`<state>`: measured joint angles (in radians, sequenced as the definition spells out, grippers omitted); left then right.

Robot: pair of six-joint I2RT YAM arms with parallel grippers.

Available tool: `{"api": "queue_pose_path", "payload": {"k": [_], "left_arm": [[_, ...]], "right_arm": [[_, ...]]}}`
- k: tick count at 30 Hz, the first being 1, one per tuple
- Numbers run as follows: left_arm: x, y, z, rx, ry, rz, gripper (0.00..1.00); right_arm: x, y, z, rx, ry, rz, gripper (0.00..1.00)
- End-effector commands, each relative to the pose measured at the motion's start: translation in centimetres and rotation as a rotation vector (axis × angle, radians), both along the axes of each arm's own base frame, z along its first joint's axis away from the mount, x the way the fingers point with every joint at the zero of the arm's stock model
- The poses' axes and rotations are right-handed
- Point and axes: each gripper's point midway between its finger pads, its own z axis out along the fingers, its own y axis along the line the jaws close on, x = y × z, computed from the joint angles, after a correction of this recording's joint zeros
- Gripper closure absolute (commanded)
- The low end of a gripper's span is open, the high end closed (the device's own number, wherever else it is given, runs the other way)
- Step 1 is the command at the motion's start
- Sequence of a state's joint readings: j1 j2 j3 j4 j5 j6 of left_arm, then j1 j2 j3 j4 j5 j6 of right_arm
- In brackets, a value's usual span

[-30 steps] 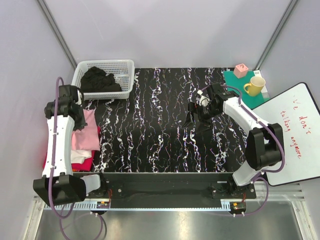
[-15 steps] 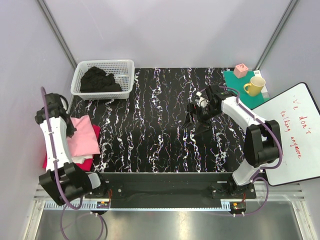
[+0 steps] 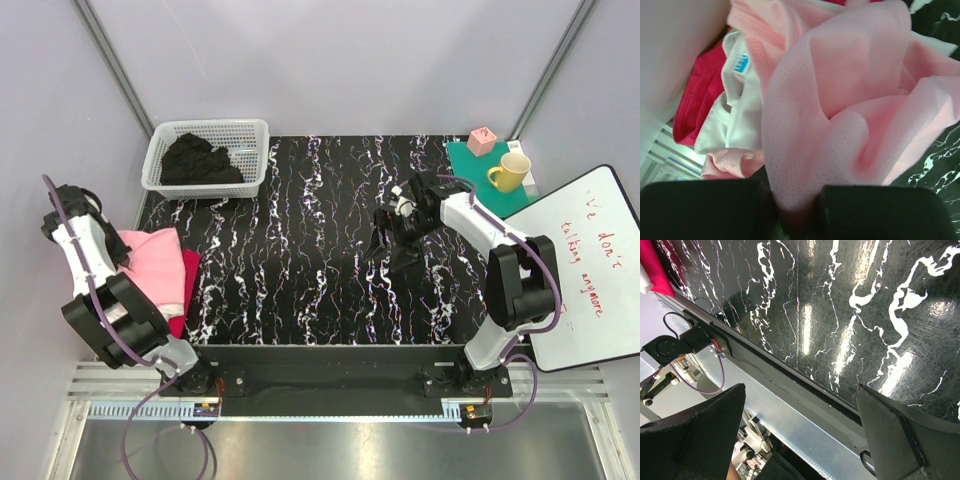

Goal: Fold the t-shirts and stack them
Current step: Put the neatly folded tshirt into the corner of the board with the left arm

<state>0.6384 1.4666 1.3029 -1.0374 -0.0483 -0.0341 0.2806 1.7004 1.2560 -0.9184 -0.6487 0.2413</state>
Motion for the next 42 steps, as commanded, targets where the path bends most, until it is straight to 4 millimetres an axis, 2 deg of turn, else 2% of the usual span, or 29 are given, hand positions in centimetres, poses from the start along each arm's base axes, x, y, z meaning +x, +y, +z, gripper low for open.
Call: {"api": "queue_pose_path", "payload": {"k": [1, 5, 6, 9, 10, 12, 13, 16, 17, 20, 22, 26, 27, 28, 29, 30, 31, 32, 33, 35, 39, 42], "left_arm": [[0.5, 1.9, 0.5, -0.006, -0.066, 0.066, 1.00], [-0.8, 1.2, -0.7, -0.041, -0.039, 0.108, 1.00], [-1.1, 0.8, -0.9, -0.050, -0.029, 0.110, 0.87], [-2.6, 0.6, -1.8, -0.040, 0.014, 0.156, 0.59], [-2.8, 0.5, -1.8, -0.036, 0.015, 0.164, 0.37], [-3.0, 0.3, -1.2, -0.025, -0.006, 0.165, 0.23], [-2.7, 0.1, -0.8, -0.024, -0.028, 0.159, 0.01], [-2.1, -0.1, 2.5, 0.029, -0.149, 0.146, 0.01], [-1.8, -0.2, 4.6, 0.075, -0.227, 0.143, 0.01], [-0.9, -1.6, 8.1, 0.122, -0.361, 0.084, 0.01], [-0.2, -3.2, 8.2, 0.092, -0.390, 0.020, 0.01], [0.4, -6.9, 5.8, -0.037, -0.462, -0.106, 0.01], [1.1, -8.8, 5.7, -0.111, -0.501, -0.172, 0.01], [1.0, -9.8, 4.6, -0.161, -0.495, -0.186, 0.01], [1.5, -10.6, 4.6, -0.193, -0.531, -0.221, 0.01], [1.9, -12.3, 4.7, -0.274, -0.572, -0.272, 0.07], [1.9, -13.3, 3.7, -0.334, -0.575, -0.277, 0.18], [2.4, -13.8, 3.8, -0.369, -0.608, -0.297, 0.28], [2.6, -14.5, 3.9, -0.412, -0.621, -0.313, 0.70], [3.0, -15.0, 3.4, -0.477, -0.625, -0.305, 1.00], [3.6, -16.0, 2.6, -0.544, -0.578, -0.341, 1.00], [4.3, -15.4, 2.1, -0.552, -0.553, -0.316, 1.00]], "right_arm": [[0.4, -0.1, 0.4, -0.016, -0.023, 0.015, 0.00], [0.7, -0.2, 0.3, -0.028, -0.024, 0.017, 0.00], [0.7, -0.2, 0.0, -0.031, -0.020, 0.018, 0.00], [1.0, -0.2, -0.1, -0.037, -0.018, 0.021, 0.00], [1.1, -0.2, -0.1, -0.038, -0.019, 0.019, 0.00], [1.0, -0.2, -0.2, -0.040, -0.018, 0.020, 0.00], [0.9, -0.2, -0.3, -0.041, -0.016, 0.020, 0.00], [0.7, -0.4, -0.4, -0.044, -0.012, 0.020, 0.00], [0.6, -0.4, -0.5, -0.044, -0.011, 0.021, 0.00], [0.4, -0.5, -0.5, -0.046, -0.010, 0.021, 0.00], [0.4, -0.5, -0.4, -0.045, -0.014, 0.021, 0.00], [0.2, -0.5, -0.5, -0.045, -0.008, 0.021, 0.00], [0.1, -0.6, -0.7, -0.046, -0.005, 0.021, 0.00], [0.1, -0.5, -0.7, -0.046, -0.007, 0.023, 0.00], [0.0, -0.6, -0.7, -0.047, -0.007, 0.021, 0.00], [0.0, -0.6, -0.7, -0.047, -0.006, 0.021, 0.00], [0.0, -0.7, -0.8, -0.050, -0.006, 0.019, 0.00], [-0.1, -0.7, -0.7, -0.048, -0.007, 0.021, 0.00], [-0.1, -0.7, -0.8, -0.051, -0.004, 0.019, 0.00], [-0.2, -0.8, -0.7, -0.050, -0.008, 0.019, 0.00], [-0.5, -0.9, -0.9, -0.054, -0.005, 0.019, 0.00], [-0.9, -0.9, -1.0, -0.053, 0.000, 0.016, 0.00]]}}
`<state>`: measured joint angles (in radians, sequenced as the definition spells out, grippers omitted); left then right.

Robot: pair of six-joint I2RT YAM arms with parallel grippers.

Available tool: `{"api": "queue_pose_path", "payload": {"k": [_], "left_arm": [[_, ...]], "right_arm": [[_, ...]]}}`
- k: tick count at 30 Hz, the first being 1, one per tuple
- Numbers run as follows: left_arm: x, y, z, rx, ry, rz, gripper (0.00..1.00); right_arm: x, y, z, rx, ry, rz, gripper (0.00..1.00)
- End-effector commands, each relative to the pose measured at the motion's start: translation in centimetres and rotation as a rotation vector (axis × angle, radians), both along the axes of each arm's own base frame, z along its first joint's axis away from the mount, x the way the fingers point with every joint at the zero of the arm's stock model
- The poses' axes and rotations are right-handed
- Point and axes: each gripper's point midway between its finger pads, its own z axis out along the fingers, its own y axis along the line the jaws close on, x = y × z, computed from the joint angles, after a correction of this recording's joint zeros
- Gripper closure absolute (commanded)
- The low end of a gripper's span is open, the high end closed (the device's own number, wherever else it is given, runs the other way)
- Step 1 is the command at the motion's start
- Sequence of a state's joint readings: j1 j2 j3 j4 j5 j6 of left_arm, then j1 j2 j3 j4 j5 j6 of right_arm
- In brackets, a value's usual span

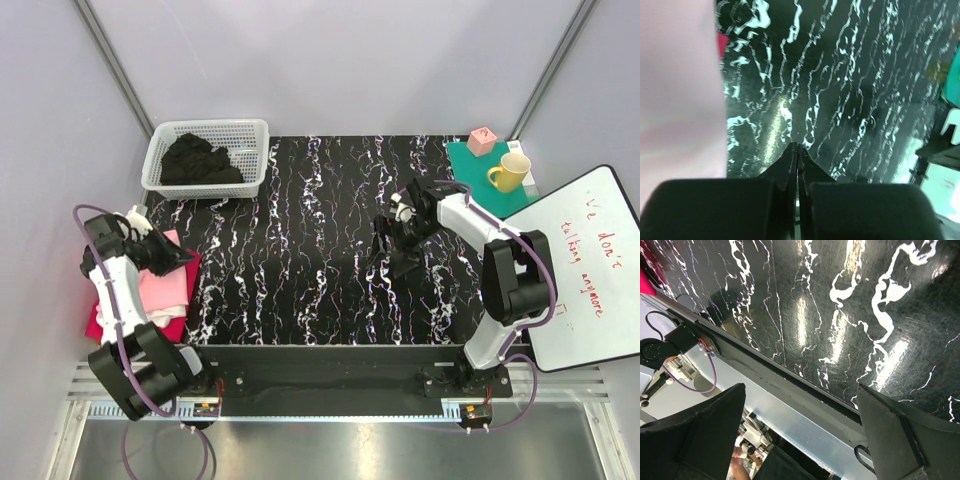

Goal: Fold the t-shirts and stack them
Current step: Put the neatly folded tshirt into the corner of the board with the left arm

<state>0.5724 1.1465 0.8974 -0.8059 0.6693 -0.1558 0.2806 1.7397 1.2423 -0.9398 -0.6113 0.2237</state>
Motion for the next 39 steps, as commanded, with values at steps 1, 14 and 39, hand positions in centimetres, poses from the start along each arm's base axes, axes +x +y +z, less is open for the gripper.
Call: {"api": "queue_pose_path", "payload": {"k": [1, 14, 39], "left_arm": [[2.4, 0.1, 1.5, -0.039, -0.074, -0.036, 1.00], [4.8, -1.7, 0.0, -0.518, -0.077, -0.006, 1.00], [3.1, 1.7, -0.4, -0.644, -0.216, 0.149, 1.00]], "right_arm": [[-0.5, -0.1, 0.9, 0.004, -0.050, 0.012, 0.00], [-1.7, -0.9, 0.5, -0.017, -0.049, 0.009, 0.00], [-2.0, -0.8, 0.4, -0.007, -0.045, 0.009, 0.00]]}}
